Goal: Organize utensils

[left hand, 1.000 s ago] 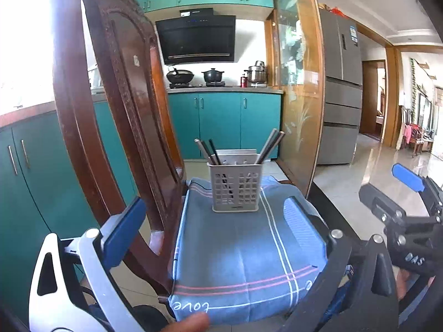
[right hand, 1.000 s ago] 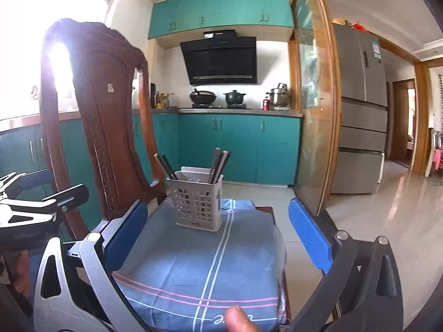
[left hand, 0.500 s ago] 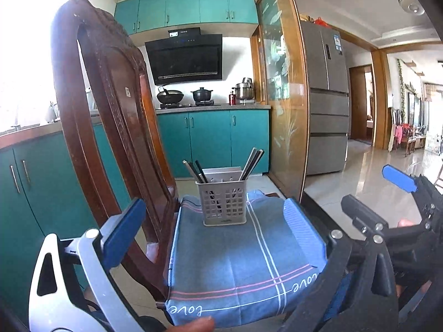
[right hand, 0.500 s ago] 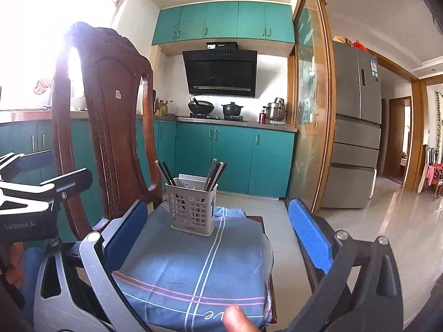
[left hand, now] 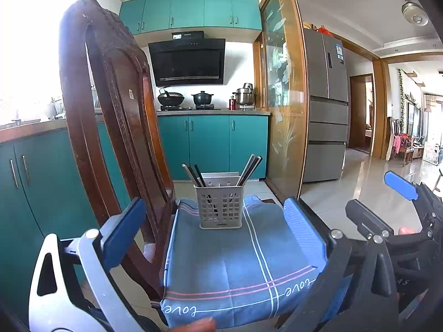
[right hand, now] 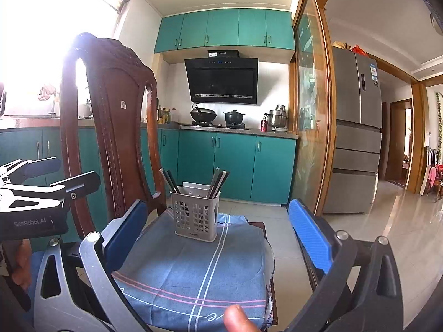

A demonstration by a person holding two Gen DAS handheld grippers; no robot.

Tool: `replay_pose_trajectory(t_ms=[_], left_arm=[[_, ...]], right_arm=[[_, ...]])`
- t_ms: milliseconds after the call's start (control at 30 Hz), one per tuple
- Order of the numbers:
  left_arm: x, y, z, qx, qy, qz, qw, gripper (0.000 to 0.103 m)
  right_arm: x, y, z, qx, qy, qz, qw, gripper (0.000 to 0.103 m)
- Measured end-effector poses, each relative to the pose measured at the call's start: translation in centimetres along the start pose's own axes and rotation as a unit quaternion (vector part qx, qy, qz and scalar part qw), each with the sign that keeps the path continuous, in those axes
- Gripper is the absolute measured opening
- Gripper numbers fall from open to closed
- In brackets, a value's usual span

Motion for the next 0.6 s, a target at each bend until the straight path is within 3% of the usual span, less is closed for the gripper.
replay_pose_trajectory(t_ms=[600], left_arm=[[-0.25, 0.16, 0.16, -0.001, 0.006, 0.004, 1.0, 0.099]], right_arm=[[0.77, -0.02, -0.17, -0.007, -0.016, 0.009, 1.0, 0.1]])
Point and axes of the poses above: each gripper's, at about its wrist camera, not at the fingertips, and x roughly against the way its jaws point, y to its left, z to its underside, the point moved 5 cm from there along -x, roughly the way its jaws point, and after that the axes turned 12 degrees about y, right-handed, at the moved point
